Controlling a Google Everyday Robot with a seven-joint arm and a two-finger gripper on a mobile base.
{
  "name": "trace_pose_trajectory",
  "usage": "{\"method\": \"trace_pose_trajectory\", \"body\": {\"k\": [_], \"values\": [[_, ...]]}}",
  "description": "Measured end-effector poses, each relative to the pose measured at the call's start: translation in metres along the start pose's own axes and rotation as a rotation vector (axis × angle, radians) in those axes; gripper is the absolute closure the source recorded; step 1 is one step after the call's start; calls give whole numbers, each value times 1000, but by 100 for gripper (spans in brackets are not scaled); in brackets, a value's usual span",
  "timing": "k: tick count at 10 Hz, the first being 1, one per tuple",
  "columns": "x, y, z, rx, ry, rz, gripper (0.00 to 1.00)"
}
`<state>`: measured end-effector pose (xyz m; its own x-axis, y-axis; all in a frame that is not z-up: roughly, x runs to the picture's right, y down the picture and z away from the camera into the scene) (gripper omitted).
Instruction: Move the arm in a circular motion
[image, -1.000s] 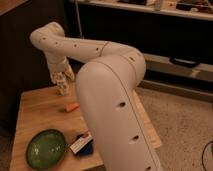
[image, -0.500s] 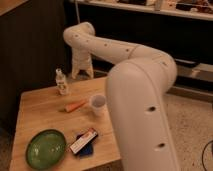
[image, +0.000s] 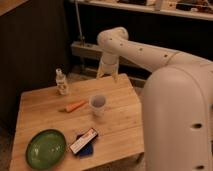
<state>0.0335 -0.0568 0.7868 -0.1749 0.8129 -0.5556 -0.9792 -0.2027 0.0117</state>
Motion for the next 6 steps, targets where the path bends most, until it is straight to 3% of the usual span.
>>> {"method": "trace_pose_trajectory", "body": {"k": [2,4,6], "values": [[11,-44,-2,12,-4,63,35],[38,-90,-15,18,-30,129,35],[84,-99,-31,10,-51,138,35]]}}
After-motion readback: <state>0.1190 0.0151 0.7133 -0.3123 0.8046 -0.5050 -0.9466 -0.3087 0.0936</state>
